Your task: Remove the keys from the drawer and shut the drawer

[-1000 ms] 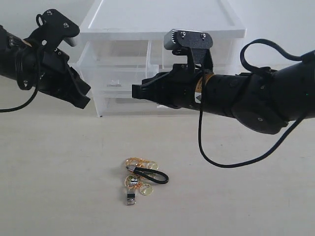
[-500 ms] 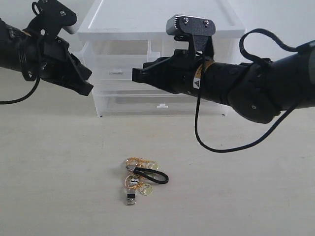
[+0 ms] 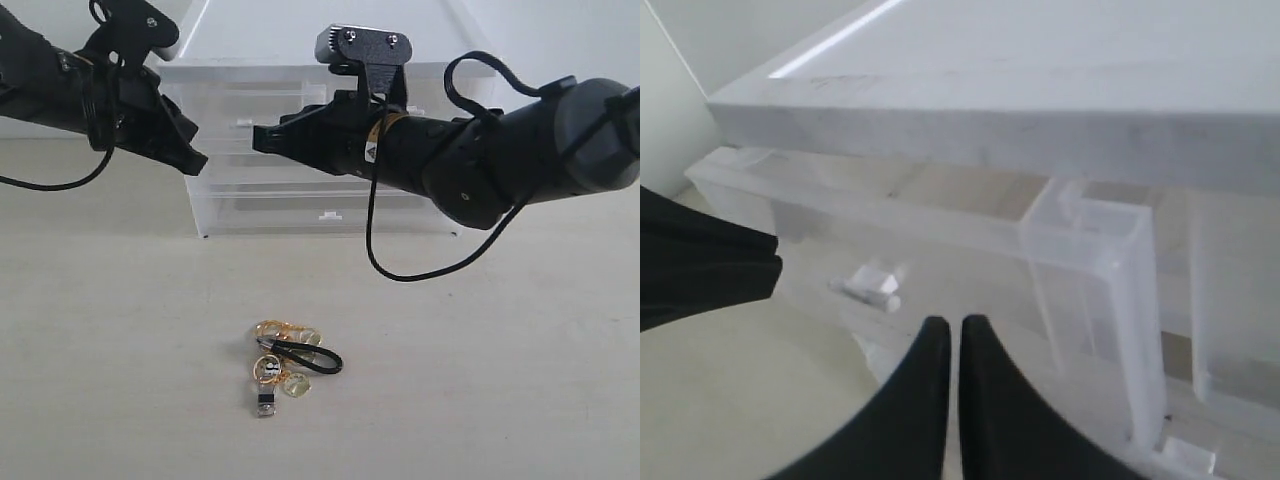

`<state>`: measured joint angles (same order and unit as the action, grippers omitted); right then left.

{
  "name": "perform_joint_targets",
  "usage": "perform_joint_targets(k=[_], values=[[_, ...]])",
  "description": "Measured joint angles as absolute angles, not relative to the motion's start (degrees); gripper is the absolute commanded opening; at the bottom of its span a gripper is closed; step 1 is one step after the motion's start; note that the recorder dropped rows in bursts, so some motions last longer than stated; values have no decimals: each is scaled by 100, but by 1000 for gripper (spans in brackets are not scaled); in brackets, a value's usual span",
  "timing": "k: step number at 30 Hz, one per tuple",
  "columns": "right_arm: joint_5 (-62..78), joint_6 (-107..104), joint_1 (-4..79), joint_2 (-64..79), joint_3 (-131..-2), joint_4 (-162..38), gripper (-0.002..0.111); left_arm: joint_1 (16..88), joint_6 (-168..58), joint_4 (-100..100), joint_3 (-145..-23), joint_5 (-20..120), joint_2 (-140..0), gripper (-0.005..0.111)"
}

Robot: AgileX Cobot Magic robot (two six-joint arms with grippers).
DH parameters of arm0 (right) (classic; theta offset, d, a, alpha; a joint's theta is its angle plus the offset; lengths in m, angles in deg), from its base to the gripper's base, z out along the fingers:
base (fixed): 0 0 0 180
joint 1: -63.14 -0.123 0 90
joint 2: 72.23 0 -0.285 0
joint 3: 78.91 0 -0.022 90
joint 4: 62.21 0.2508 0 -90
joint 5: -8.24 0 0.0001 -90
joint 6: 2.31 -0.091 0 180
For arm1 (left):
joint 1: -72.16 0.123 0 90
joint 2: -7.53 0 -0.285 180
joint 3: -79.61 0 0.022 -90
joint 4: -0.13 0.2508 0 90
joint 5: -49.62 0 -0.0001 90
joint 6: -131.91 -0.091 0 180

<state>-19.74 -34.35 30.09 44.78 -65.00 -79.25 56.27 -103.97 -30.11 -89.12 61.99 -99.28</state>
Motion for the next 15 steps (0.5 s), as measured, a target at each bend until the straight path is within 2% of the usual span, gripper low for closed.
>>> perform_joint_targets(k=[15], values=[[-2279, -2188, 3009, 4623, -6554, -6707, 0, 5627, -10470, -3011, -9305, 6002, -10278, 4]])
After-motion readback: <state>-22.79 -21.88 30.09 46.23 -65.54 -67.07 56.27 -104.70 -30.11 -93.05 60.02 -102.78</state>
